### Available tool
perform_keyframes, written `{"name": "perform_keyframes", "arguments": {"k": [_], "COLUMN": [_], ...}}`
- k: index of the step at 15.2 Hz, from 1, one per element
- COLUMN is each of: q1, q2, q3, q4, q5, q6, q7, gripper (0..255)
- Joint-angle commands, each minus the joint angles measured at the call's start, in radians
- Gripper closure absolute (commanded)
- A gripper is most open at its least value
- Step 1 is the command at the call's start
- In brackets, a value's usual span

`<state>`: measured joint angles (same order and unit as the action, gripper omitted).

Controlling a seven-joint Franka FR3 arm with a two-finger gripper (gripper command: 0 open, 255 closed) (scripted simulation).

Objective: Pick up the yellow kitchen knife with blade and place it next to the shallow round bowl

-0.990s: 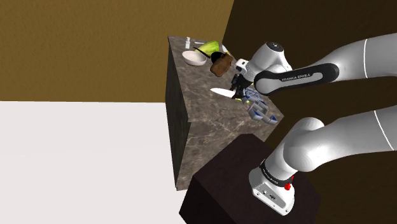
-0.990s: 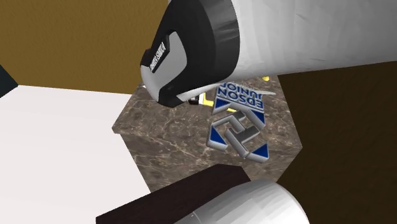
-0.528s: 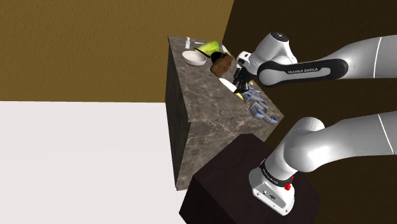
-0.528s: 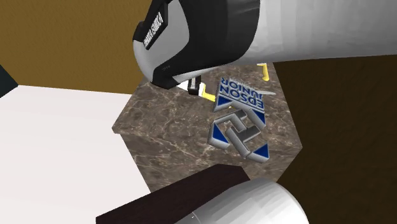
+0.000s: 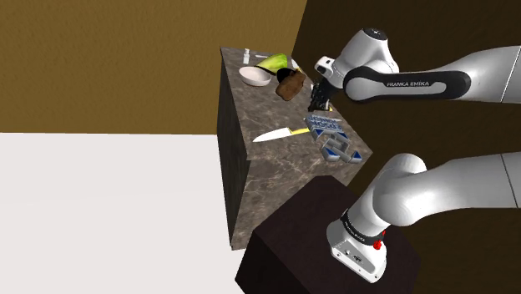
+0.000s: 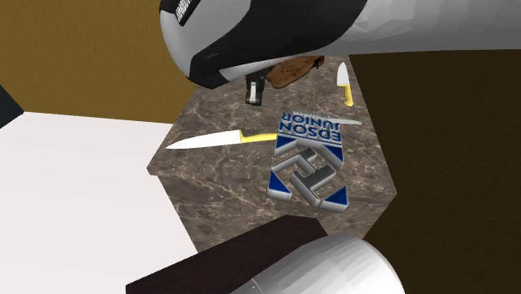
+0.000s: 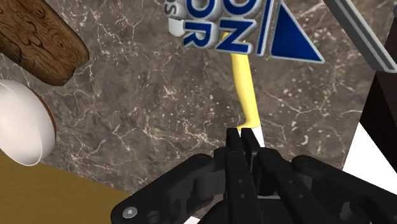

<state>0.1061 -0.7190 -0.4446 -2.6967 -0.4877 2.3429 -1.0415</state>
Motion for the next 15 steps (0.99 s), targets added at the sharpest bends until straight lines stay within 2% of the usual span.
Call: {"name": "perform_keyframes", "arguments": {"k": [1,2,3,12,15], "q1": [0.018,0.009,0.009,0.217,0.229], "q2": [0.047,0.022,0.022,0.277,0.325], "q3": [-0.012,-0.005,-0.005,-0.123,-0.142], "q4": [0.042,0.02,0.02,0.01,0.002], "q5": [0.011,0.006,0.006,0.115,0.123], "q6": [0.009,0.003,0.003,0.173,0.228], "q7": [-0.007,-0.003,-0.003,-0.173,-0.181], "gripper": [255,255,0,0,0]}}
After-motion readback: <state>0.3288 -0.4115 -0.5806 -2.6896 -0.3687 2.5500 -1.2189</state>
